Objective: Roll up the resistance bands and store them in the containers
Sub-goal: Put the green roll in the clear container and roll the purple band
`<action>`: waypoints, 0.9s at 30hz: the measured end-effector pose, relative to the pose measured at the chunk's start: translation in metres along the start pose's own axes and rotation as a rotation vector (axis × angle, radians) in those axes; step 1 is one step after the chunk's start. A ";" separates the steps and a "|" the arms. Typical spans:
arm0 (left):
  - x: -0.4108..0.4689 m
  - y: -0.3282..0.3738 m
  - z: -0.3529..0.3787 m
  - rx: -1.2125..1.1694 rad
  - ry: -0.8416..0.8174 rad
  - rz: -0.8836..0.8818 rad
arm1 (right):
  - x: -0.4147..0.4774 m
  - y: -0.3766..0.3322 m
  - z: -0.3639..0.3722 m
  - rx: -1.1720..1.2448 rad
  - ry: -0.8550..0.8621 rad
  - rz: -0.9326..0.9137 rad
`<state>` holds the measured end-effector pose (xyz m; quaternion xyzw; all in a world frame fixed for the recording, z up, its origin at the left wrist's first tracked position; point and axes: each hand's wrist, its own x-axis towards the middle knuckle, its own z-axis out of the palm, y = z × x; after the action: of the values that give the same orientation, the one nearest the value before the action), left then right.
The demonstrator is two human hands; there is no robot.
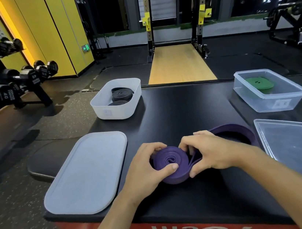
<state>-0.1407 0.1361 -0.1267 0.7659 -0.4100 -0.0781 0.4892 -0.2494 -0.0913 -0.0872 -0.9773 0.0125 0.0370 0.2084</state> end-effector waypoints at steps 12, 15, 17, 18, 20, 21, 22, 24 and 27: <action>0.001 -0.002 0.001 -0.134 -0.066 0.002 | -0.001 -0.006 0.001 0.079 -0.041 -0.009; 0.001 -0.001 0.004 -0.148 -0.032 0.040 | 0.000 -0.013 -0.001 -0.053 -0.043 -0.035; 0.001 0.000 0.006 -0.040 0.030 0.070 | 0.001 -0.017 -0.005 -0.134 -0.053 -0.017; 0.001 0.000 0.007 0.008 0.075 0.070 | 0.000 -0.021 -0.006 -0.155 -0.040 0.004; 0.002 -0.001 0.007 0.034 0.175 0.039 | -0.004 -0.035 -0.003 -0.173 0.031 0.068; 0.002 -0.002 0.007 0.004 0.210 0.012 | -0.007 -0.044 0.003 -0.173 0.086 0.105; 0.002 -0.002 0.006 -0.040 0.226 -0.012 | -0.008 -0.052 0.012 -0.188 0.160 0.136; 0.001 -0.003 0.003 -0.106 0.171 -0.021 | -0.011 -0.064 0.030 -0.253 0.319 0.204; 0.000 -0.007 -0.001 -0.037 0.004 0.057 | -0.010 -0.068 0.042 -0.289 0.442 0.266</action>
<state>-0.1365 0.1376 -0.1315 0.7449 -0.4290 -0.0704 0.5061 -0.2599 -0.0114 -0.0970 -0.9709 0.1803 -0.1484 0.0527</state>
